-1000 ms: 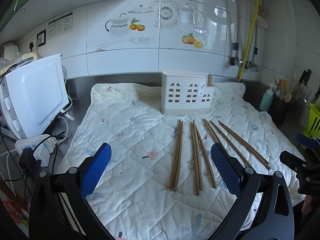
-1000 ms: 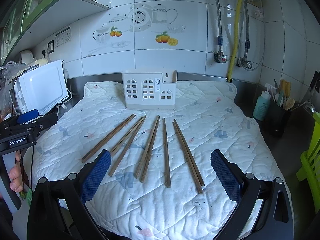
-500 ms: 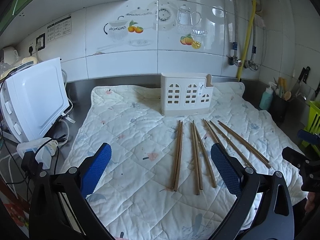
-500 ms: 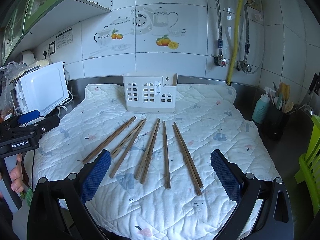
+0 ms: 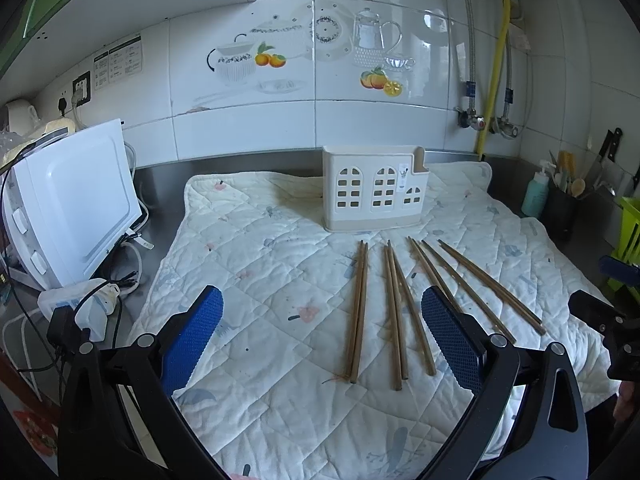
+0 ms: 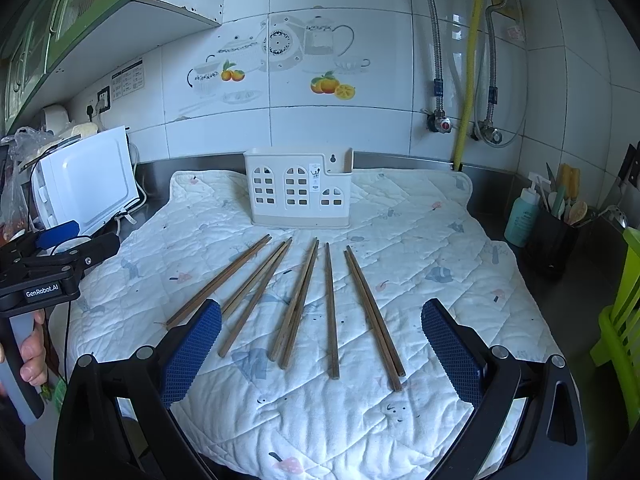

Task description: Organize utensils

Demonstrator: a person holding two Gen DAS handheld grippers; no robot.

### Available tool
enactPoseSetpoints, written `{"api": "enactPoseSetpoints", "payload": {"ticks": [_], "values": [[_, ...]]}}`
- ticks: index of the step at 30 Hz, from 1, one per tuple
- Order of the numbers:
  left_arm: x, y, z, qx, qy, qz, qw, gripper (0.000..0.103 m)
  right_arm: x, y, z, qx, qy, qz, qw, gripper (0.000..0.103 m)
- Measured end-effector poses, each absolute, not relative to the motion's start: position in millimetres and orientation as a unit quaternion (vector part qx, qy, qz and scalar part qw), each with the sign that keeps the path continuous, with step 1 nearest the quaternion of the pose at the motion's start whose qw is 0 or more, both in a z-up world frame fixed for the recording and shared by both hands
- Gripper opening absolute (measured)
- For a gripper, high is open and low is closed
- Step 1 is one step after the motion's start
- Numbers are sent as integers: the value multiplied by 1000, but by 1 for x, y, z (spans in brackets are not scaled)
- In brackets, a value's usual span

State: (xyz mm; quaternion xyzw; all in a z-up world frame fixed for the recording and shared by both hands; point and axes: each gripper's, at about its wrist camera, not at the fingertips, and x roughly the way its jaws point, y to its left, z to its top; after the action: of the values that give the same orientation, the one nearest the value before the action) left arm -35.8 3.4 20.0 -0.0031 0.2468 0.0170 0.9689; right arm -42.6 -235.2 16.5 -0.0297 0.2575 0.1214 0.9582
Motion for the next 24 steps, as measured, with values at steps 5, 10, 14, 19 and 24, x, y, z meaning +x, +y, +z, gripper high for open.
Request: {"api": "enactPoseSetpoints", "payload": {"ticks": [5, 10, 14, 19, 24], "values": [[-34, 1, 19, 2, 250, 16, 968, 98, -42, -239, 16, -26, 259, 120, 958, 97], [-32, -1, 17, 5, 251, 15, 968, 98, -40, -242, 12, -27, 267, 118, 956, 97], [-28, -1, 15, 2, 255, 10, 967, 98, -38, -245, 8, -26, 272, 113, 955, 97], [-23, -2, 12, 1, 261, 4, 965, 98, -35, -253, 5, -22, 272, 106, 956, 97], [-17, -1, 7, -5, 266, -2, 964, 98, -28, -257, -1, -25, 286, 89, 954, 96]]}}
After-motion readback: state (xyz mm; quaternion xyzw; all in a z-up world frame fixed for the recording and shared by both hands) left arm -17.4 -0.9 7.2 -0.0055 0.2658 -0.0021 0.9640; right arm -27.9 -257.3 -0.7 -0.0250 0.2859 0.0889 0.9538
